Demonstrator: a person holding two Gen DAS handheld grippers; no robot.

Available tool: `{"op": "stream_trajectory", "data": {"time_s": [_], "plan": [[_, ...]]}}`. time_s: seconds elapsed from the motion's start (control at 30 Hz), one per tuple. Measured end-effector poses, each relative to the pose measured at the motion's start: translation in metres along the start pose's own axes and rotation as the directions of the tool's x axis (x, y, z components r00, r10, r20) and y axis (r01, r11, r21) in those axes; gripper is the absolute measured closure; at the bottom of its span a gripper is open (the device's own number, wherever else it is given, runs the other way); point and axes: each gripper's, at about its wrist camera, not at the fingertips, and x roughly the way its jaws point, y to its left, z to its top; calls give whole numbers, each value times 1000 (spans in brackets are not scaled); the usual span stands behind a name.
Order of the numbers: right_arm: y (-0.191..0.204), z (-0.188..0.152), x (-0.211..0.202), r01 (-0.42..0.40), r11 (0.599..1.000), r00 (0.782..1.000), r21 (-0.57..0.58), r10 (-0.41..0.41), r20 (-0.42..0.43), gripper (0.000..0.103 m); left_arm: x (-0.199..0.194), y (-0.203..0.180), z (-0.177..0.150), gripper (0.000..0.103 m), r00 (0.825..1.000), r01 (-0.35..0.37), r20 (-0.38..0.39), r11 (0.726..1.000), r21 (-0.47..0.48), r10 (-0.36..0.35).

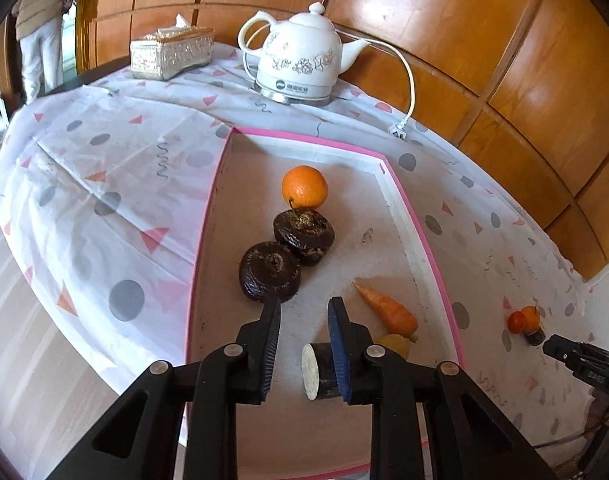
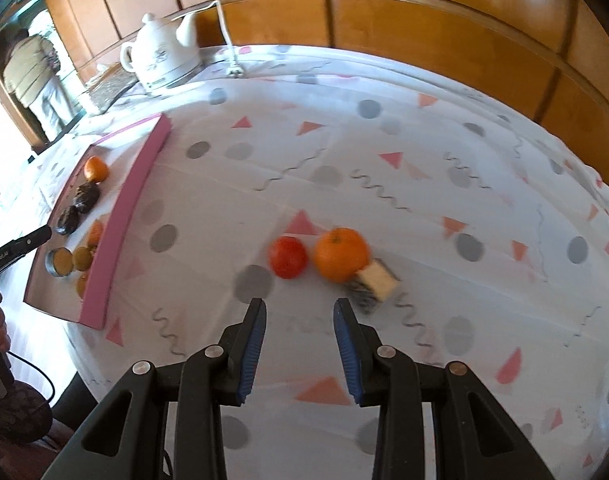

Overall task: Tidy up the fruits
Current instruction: 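Carry the wood piece into the pink tray and lower it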

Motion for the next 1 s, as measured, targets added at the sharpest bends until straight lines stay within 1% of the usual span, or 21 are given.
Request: {"op": "stream_trajectory", "data": {"time_s": [0.23,0.33,0.4,0.43,0.57,0.63,0.67,0.7,0.77,1.0], "plan": [[17,9,15,-13,1000,1000,-4,13,13,70,-3,-3,-1,76,1000,-24,16,1000,9,24],[20,17,22,12,1000,1000,-7,-12,26,70,-6,-2,-2,73,999,-25,23,1000,5,25],[21,22,30,19,1000,1000,-7,-19,21,70,-9,0,-2,68,999,-28,33,1000,-2,28],[22,23,32,25,1000,1000,-9,-25,17,70,-10,1,-1,67,999,-31,39,999,-7,31],[22,26,48,107,994,994,-34,-107,-7,70,-16,4,0,64,998,-38,57,999,-19,39],[20,26,50,109,994,994,-30,-110,-9,71,-17,5,0,63,997,-43,61,999,-22,45],[18,26,51,114,993,993,-27,-114,-9,77,-17,5,1,62,997,-47,61,999,-24,49],[18,25,53,119,993,993,-25,-120,-10,77,-17,5,1,58,997,-51,63,998,-26,53],[16,25,53,114,993,993,-18,-114,-4,77,-19,6,0,55,996,-61,68,998,-32,63],[16,26,53,113,993,994,-11,-113,-7,77,-20,7,-1,54,995,-68,66,997,-35,70]]}}
